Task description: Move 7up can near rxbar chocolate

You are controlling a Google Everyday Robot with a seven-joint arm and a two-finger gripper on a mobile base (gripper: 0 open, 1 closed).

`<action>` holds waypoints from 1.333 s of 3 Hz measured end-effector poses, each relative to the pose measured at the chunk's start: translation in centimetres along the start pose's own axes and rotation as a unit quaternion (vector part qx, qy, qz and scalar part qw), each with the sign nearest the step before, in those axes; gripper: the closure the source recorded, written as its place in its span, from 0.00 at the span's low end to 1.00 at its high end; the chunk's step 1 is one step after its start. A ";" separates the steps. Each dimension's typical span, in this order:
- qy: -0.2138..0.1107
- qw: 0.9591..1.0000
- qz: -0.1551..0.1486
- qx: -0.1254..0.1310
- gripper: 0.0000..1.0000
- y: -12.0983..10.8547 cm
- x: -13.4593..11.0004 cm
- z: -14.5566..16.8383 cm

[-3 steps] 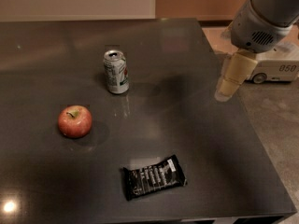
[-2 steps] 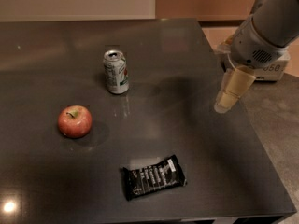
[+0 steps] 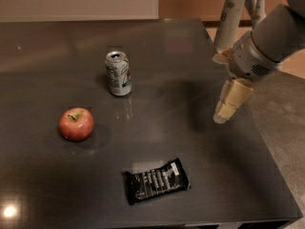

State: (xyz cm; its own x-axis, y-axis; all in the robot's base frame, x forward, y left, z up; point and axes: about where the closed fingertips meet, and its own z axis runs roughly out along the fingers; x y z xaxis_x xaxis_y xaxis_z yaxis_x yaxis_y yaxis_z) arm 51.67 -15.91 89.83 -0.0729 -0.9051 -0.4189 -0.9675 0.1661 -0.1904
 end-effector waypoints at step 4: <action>0.103 0.993 -0.054 0.007 0.00 -1.5 -2.9 1.3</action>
Offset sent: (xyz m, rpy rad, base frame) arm 0.0114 0.0070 0.0021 0.0447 0.0055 0.0386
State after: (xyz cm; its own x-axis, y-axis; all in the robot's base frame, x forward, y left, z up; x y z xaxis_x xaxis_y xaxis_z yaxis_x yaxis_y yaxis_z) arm 53.68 -13.01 90.15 -0.0183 -0.9787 -0.2047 -0.9691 0.0677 -0.2370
